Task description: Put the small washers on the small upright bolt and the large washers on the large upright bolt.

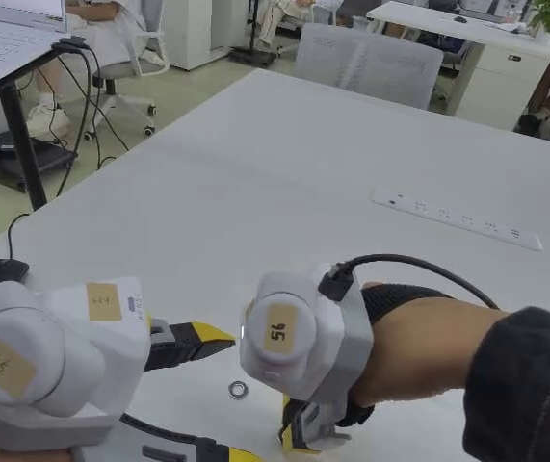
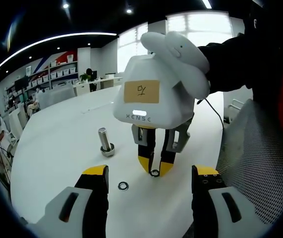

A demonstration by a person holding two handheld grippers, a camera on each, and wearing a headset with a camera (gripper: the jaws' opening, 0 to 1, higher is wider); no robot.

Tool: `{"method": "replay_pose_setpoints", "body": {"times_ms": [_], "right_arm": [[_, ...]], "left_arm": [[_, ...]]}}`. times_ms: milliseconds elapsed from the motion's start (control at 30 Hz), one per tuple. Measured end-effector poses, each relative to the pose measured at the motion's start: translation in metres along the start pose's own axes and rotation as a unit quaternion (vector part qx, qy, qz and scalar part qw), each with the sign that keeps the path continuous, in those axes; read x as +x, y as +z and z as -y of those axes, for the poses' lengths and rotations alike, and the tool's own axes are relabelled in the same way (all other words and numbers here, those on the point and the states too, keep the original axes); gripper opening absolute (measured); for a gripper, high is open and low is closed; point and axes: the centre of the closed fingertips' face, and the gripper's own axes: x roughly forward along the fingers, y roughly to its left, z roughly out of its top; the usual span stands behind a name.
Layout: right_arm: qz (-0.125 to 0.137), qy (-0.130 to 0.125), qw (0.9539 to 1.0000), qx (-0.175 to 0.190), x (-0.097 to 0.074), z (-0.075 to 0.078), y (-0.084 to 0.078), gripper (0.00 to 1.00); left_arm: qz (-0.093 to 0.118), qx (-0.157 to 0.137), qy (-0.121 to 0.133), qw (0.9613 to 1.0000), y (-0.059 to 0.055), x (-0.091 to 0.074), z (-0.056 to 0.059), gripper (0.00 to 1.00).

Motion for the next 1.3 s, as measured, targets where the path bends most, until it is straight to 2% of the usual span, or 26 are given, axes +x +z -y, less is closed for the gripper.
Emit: {"method": "replay_pose_setpoints", "body": {"times_ms": [633,1300], "right_arm": [[0.001,-0.006,0.9992,0.039,-0.011,-0.006,-0.027,0.13],[0.005,-0.031,0.9947,0.098,-0.04,-0.006,-0.067,0.13]], "left_arm": [[0.0,0.001,-0.004,1.0,0.001,0.002,0.003,0.67],[-0.001,0.003,-0.008,1.0,0.002,0.003,0.004,0.66]]}}
